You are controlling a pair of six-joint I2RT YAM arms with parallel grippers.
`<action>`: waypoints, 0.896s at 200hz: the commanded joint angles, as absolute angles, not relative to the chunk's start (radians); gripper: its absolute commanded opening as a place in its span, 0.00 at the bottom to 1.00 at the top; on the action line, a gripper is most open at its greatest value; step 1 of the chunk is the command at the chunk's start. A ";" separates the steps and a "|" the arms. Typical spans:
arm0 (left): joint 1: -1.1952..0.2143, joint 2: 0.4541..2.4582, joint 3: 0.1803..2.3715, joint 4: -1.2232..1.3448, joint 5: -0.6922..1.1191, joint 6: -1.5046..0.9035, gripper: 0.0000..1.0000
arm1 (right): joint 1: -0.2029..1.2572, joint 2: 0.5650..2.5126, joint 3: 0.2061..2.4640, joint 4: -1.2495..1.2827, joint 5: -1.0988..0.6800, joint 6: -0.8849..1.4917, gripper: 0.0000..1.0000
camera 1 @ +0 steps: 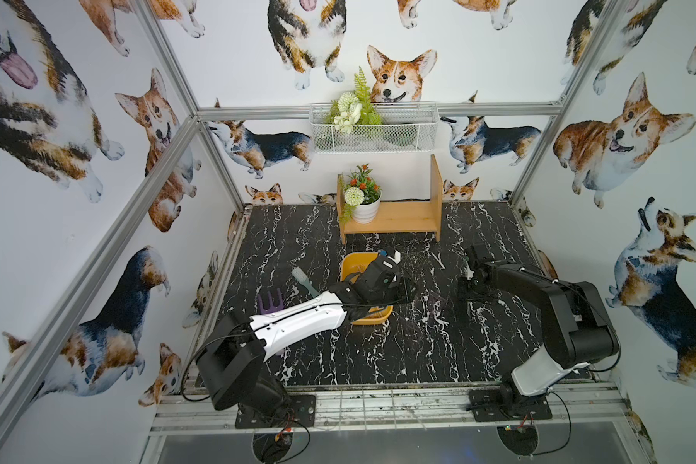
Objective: Put the scattered rulers into the storage box
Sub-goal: Pick up the ruler from the center of the board.
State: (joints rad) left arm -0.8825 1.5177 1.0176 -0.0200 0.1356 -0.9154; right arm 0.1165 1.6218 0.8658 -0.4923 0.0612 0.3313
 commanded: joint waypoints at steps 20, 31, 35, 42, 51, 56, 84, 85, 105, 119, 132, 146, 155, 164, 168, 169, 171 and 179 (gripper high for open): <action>-0.881 1.511 1.019 -0.005 0.133 -0.913 0.39 | 0.118 1.610 0.866 -0.555 -0.039 0.347 0.16; -0.881 1.511 1.020 -0.004 0.133 -0.913 0.39 | 0.118 1.599 0.870 -0.561 -0.044 0.351 0.15; -0.882 1.511 1.020 -0.003 0.133 -0.913 0.39 | 0.118 1.594 0.872 -0.564 -0.044 0.353 0.14; -0.882 1.511 1.021 -0.003 0.133 -0.913 0.39 | 0.118 1.585 0.876 -0.569 -0.049 0.355 0.13; -0.880 1.511 1.023 -0.003 0.133 -0.913 0.39 | 0.118 1.573 0.880 -0.573 -0.055 0.357 0.11; -0.881 1.511 1.023 -0.003 0.133 -0.913 0.39 | 0.118 1.566 0.882 -0.577 -0.059 0.360 0.11; -0.881 1.508 1.029 -0.007 0.128 -0.911 0.39 | 0.118 1.526 0.891 -0.591 -0.092 0.367 0.03; -0.881 1.508 1.030 -0.007 0.128 -0.912 0.39 | 0.118 1.524 0.891 -0.592 -0.093 0.368 0.03; -0.880 1.506 1.035 -0.012 0.126 -0.910 0.39 | 0.118 1.494 0.891 -0.595 -0.131 0.376 0.00; -0.880 1.505 1.040 -0.017 0.124 -0.909 0.39 | 0.118 1.473 0.888 -0.595 -0.155 0.383 0.00; -0.881 1.503 1.044 -0.021 0.121 -0.907 0.39 | 0.120 1.454 0.890 -0.598 -0.178 0.387 0.00; -0.880 1.502 1.047 -0.025 0.120 -0.908 0.40 | 0.120 1.437 0.892 -0.601 -0.202 0.390 0.00; -0.879 1.502 1.047 -0.027 0.120 -0.907 0.40 | 0.120 1.426 0.893 -0.603 -0.217 0.392 0.00; -0.878 1.501 1.049 -0.027 0.121 -0.906 0.40 | 0.121 1.417 0.893 -0.601 -0.235 0.395 0.00; -0.877 1.500 1.048 -0.027 0.121 -0.908 0.40 | 0.121 1.415 0.893 -0.601 -0.243 0.396 0.00; -0.877 1.500 1.049 -0.027 0.121 -0.907 0.40 | 0.121 1.413 0.893 -0.600 -0.247 0.397 0.00; -0.877 1.500 1.048 -0.027 0.121 -0.907 0.40 | 0.122 1.411 0.893 -0.600 -0.252 0.398 0.00; -0.873 1.499 1.049 -0.027 0.123 -0.908 0.40 | 0.123 1.405 0.891 -0.596 -0.274 0.400 0.00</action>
State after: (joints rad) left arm -0.8810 1.5063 1.0401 -0.0277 0.1303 -0.9154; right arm 0.1177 1.4246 0.8860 -0.5865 -0.1917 0.3836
